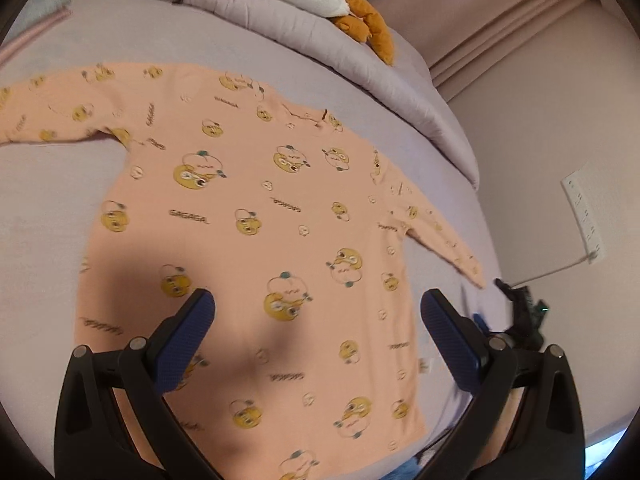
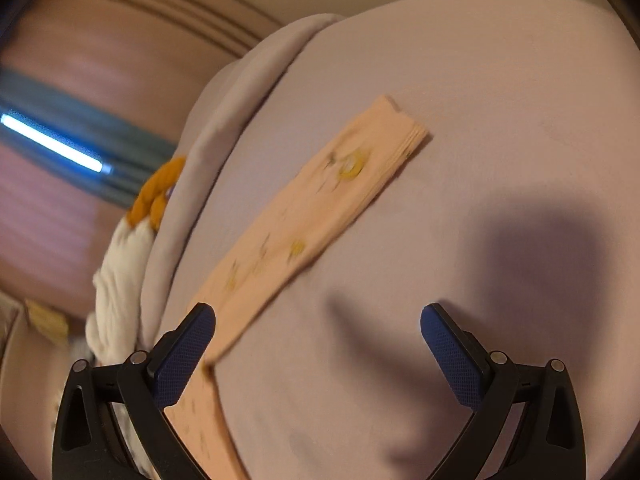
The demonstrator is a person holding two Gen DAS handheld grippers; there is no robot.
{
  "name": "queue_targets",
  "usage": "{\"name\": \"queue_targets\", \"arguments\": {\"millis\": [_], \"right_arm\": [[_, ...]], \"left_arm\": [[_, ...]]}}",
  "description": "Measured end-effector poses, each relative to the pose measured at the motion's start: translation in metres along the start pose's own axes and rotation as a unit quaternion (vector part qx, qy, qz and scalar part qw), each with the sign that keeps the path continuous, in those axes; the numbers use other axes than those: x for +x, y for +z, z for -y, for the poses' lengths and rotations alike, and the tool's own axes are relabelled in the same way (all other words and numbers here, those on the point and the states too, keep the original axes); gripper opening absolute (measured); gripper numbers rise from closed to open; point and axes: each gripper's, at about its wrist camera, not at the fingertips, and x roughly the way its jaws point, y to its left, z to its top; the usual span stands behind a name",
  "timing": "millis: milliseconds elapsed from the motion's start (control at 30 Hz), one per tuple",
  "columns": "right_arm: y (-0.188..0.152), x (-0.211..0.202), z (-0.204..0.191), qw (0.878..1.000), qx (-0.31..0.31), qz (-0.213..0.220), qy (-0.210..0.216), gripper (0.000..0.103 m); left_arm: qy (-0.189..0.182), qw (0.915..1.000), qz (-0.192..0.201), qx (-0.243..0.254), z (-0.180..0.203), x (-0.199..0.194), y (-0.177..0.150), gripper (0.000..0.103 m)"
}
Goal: Fold small clothes
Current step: 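Grasp the sleeve cuff nearest the right tool with the right tool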
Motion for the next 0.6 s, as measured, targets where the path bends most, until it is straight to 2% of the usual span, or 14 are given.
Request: {"name": "queue_targets", "arguments": {"millis": [100, 200, 267, 300, 333, 367, 400, 433, 533, 600], "right_arm": [[0.017, 0.016, 0.013, 1.0, 0.026, 0.012, 0.005, 0.102], [0.03, 0.023, 0.012, 0.997, 0.05, 0.046, 0.02, 0.102], [0.037, 0.026, 0.01, 0.997, 0.051, 0.057, 0.02, 0.094], [0.04, 0.029, 0.007, 0.997, 0.05, 0.06, 0.015, 0.078], [0.044, 0.039, 0.003, 0.997, 0.053, 0.058, 0.006, 0.053], [0.045, 0.046, 0.005, 0.997, 0.061, 0.052, 0.0, 0.041], [0.047, 0.051, 0.008, 0.996, 0.072, 0.047, -0.004, 0.022], [0.046, 0.055, 0.013, 0.995, 0.092, 0.048, -0.003, 0.01], [0.041, 0.055, 0.018, 0.991, 0.118, 0.053, 0.019, 0.007], [0.039, 0.05, 0.009, 0.994, 0.097, 0.049, 0.006, 0.007]], "left_arm": [[0.004, 0.9997, 0.002, -0.024, -0.004, 0.008, 0.008, 0.103], [0.008, 0.9995, 0.005, -0.031, -0.008, 0.014, 0.014, 0.103], [0.015, 0.9995, 0.011, -0.025, -0.008, 0.017, 0.017, 0.103], [0.018, 0.9996, 0.01, -0.021, -0.008, 0.019, 0.018, 0.103], [0.019, 0.9996, 0.007, -0.018, -0.008, 0.021, 0.019, 0.103], [0.02, 0.9996, 0.004, -0.017, -0.008, 0.023, 0.02, 0.103], [0.02, 0.9996, 0.003, -0.017, -0.009, 0.025, 0.021, 0.103], [0.019, 0.9997, 0.002, -0.017, -0.009, 0.026, 0.022, 0.103], [0.022, 0.9997, -0.005, -0.011, -0.012, 0.028, 0.026, 0.103], [0.028, 0.9994, -0.016, -0.009, -0.015, 0.029, 0.027, 0.103]]}}
